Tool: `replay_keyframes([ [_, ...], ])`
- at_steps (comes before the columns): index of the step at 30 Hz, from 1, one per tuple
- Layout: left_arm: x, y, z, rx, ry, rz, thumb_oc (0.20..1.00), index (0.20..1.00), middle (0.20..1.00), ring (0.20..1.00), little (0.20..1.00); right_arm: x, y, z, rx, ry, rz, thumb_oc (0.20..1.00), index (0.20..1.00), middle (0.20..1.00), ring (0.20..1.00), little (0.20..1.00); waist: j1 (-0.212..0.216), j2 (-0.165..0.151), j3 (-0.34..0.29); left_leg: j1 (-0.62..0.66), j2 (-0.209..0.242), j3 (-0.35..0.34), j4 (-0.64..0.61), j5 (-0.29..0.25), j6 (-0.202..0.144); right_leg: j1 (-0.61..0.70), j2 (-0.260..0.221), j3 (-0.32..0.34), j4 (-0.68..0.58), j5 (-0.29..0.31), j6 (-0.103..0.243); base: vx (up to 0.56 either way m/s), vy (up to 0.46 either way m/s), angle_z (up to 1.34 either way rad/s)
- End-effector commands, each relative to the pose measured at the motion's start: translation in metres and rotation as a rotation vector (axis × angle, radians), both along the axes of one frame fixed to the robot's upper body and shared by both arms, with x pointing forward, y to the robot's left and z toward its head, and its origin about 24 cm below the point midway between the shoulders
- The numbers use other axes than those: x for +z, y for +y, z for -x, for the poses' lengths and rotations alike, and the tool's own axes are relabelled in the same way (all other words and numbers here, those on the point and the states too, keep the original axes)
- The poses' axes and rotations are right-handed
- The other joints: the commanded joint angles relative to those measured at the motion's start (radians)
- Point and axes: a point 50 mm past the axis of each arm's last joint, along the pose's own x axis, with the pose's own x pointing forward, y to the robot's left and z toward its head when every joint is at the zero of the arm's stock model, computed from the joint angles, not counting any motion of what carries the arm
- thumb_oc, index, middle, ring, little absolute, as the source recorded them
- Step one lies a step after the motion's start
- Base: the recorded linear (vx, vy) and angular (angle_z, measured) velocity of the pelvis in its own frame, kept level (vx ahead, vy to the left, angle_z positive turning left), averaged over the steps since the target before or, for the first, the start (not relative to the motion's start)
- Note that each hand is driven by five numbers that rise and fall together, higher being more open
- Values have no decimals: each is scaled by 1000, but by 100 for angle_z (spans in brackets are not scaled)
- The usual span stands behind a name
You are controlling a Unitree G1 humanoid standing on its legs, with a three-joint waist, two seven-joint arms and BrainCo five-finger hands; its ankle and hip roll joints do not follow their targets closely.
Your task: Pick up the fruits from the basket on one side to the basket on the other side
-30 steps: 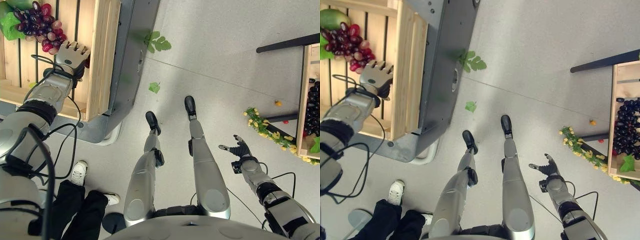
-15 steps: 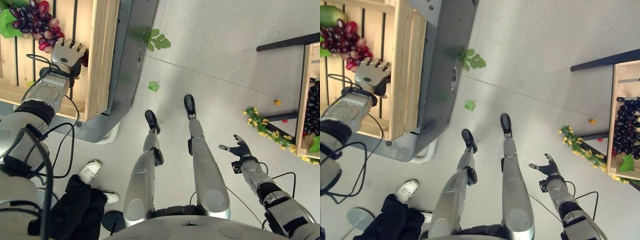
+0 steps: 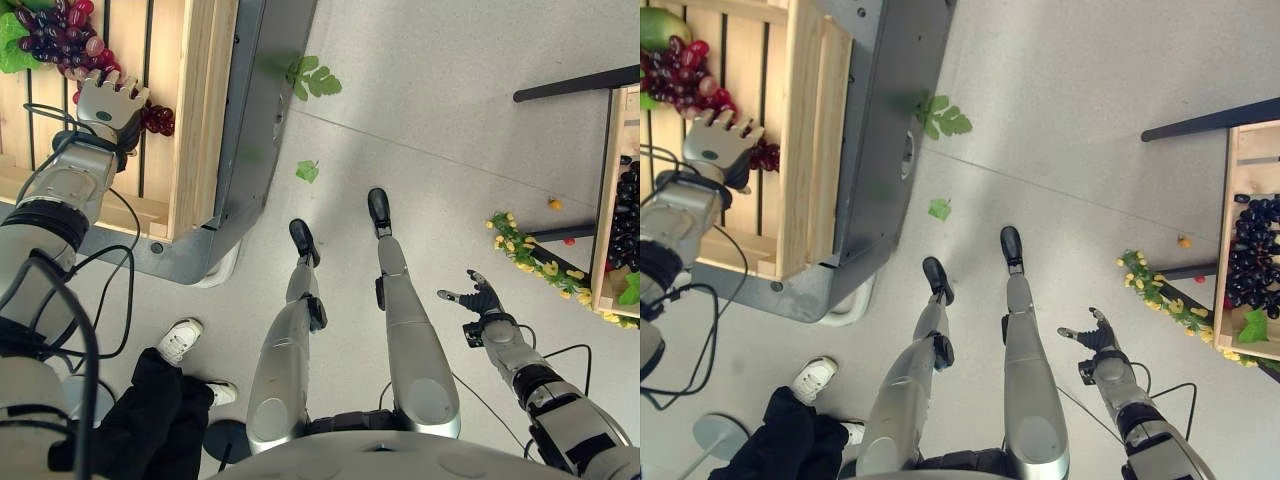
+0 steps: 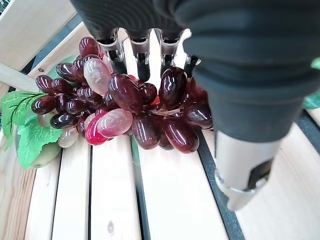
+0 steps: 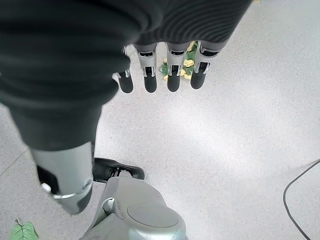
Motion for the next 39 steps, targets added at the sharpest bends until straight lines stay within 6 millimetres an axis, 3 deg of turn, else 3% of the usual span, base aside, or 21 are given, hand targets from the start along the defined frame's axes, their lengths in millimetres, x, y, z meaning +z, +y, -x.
replay_keyframes([
  [1,42,47,23,183,-82,-101,1000,1000,1000,1000,1000,-9,-9,16,-10,50,25,1000,1000,1000,1000,1000,27,-33,-7,-88,2,-34,17,15,-67,-23,-37,-5,-18,6,131,0,0,0],
  [13,36,48,21,205,-106,-39,1000,1000,1000,1000,1000,-8,-7,14,-15,37,18,1000,1000,1000,1000,1000,22,-46,-7,-108,6,-33,16,24,-68,-45,-35,-3,-18,12,130,0,0,0],
  [14,33,49,21,216,-107,-22,517,517,517,517,517,-8,-6,14,-18,35,11,1000,1000,1000,1000,1000,21,-50,-7,-110,6,-33,15,24,-68,-47,-34,-3,-18,12,130,0,0,0],
  [15,32,49,21,215,-105,-22,426,426,426,426,426,-8,-7,15,-19,37,11,1000,1000,1000,1000,1000,21,-49,-7,-106,7,-33,16,19,-68,-43,-34,-4,-18,8,130,0,0,0],
  [16,31,47,20,212,-104,-19,200,200,200,200,200,-9,-6,15,-20,37,11,1000,1000,1000,1000,1000,21,-49,-7,-107,7,-34,16,19,-68,-44,-34,-4,-18,8,129,0,0,0],
  [39,34,31,13,133,-170,65,200,200,200,200,200,-7,-6,14,-34,15,1,1000,1000,1000,1000,1000,25,-61,-7,-125,9,-44,15,26,-69,-60,-31,-12,-18,10,127,0,0,0],
])
